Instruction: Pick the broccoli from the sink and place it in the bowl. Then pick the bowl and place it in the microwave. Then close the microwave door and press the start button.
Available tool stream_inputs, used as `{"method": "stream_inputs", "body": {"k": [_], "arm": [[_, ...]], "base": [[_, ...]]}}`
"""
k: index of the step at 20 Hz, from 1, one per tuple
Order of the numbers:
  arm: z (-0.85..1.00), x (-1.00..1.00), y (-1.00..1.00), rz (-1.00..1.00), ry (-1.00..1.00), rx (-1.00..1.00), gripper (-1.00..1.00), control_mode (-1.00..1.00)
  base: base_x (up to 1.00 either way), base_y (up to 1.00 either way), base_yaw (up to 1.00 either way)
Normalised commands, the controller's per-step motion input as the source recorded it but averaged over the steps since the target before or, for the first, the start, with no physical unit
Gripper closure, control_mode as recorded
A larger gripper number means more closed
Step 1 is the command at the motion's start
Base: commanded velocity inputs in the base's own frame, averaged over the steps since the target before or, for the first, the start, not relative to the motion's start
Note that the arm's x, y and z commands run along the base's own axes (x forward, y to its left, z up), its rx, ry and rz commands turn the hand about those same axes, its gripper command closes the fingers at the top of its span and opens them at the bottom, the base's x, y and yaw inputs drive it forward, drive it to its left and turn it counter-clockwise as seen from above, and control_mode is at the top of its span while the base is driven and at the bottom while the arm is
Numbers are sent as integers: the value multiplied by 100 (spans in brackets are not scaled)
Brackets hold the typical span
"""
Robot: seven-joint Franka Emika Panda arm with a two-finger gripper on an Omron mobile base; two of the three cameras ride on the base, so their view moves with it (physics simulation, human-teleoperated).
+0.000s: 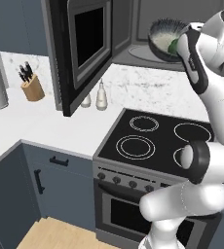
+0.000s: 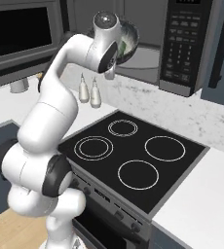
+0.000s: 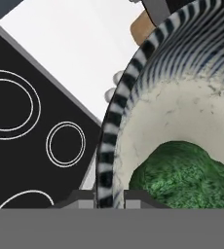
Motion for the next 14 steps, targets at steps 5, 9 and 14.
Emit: {"method": "stream_inputs", "body": {"k": [5, 9, 14], "arm": [[-6, 43, -23, 5, 0, 0, 100, -100], [-18, 47, -5, 1, -3, 0, 100, -100], [-24, 64, 8, 0, -7, 0, -100, -100]], "base": [[0, 0, 0], [0, 0, 0], [0, 0, 0]]}}
